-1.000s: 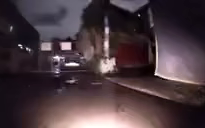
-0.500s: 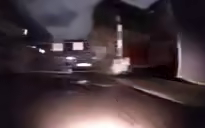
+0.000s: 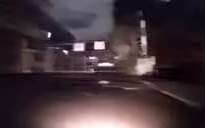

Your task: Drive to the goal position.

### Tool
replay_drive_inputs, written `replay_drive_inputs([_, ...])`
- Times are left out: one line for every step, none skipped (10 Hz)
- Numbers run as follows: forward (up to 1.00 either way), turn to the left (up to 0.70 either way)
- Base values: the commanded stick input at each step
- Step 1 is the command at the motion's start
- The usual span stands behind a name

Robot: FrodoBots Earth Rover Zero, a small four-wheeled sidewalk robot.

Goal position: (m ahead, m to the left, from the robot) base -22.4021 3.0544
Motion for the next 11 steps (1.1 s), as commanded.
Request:
replay_drive_inputs([0.5, 0.27])
replay_drive_inputs([0.5, 0.27])
replay_drive_inputs([0.5, 0.27])
replay_drive_inputs([0.5, 0.27])
replay_drive_inputs([0.5, 0.27])
replay_drive_inputs([0.5, 0.27])
replay_drive_inputs([0.5, 0.27])
replay_drive_inputs([0.5, 0.27])
replay_drive_inputs([0.5, 0.27])
replay_drive_inputs([0.5, 0.27])
replay_drive_inputs([0.5, 0.27])
